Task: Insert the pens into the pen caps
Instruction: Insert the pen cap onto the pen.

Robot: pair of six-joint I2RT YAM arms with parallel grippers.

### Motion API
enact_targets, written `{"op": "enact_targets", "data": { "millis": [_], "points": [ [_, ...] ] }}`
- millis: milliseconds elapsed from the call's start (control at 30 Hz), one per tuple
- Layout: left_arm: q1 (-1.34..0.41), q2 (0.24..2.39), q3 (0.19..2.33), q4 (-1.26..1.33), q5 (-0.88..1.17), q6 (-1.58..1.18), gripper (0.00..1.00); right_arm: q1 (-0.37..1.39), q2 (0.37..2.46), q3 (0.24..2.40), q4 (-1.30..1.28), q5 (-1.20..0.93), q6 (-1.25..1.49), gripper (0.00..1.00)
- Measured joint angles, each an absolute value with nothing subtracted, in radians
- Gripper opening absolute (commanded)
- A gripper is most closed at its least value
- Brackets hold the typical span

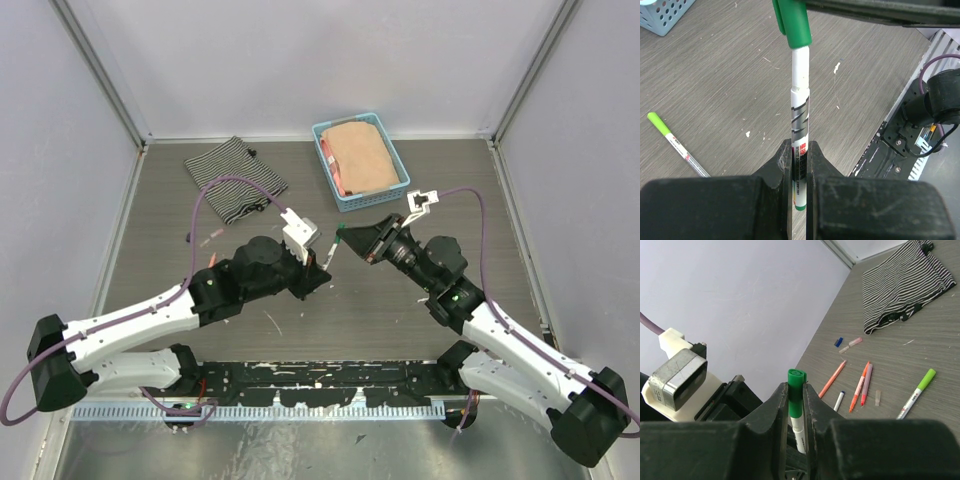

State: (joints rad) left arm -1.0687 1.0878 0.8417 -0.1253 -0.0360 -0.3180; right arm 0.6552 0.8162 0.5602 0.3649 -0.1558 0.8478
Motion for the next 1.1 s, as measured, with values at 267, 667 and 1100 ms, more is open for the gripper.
{"op": "enact_targets", "data": {
  "millis": [267, 667, 1100],
  "points": [
    [-1.069, 1.091, 0.844, -0.126, -0.047, -0.318, 0.0, 0.665, 0.832, 0.547, 0.402, -0.167, 0.841, 0.02],
    [-1.069, 1.09, 0.844, -0.133, -0.064, -0.319, 0.0, 0.682, 0.832, 0.533, 0.42, -0.167, 0.803, 0.33],
    [-1.069, 1.074, 0.845, -0.132, -0.097, -0.318, 0.0, 0.693, 0.789, 0.575, 0.224, -0.161, 0.672, 0.69]
  ]
}}
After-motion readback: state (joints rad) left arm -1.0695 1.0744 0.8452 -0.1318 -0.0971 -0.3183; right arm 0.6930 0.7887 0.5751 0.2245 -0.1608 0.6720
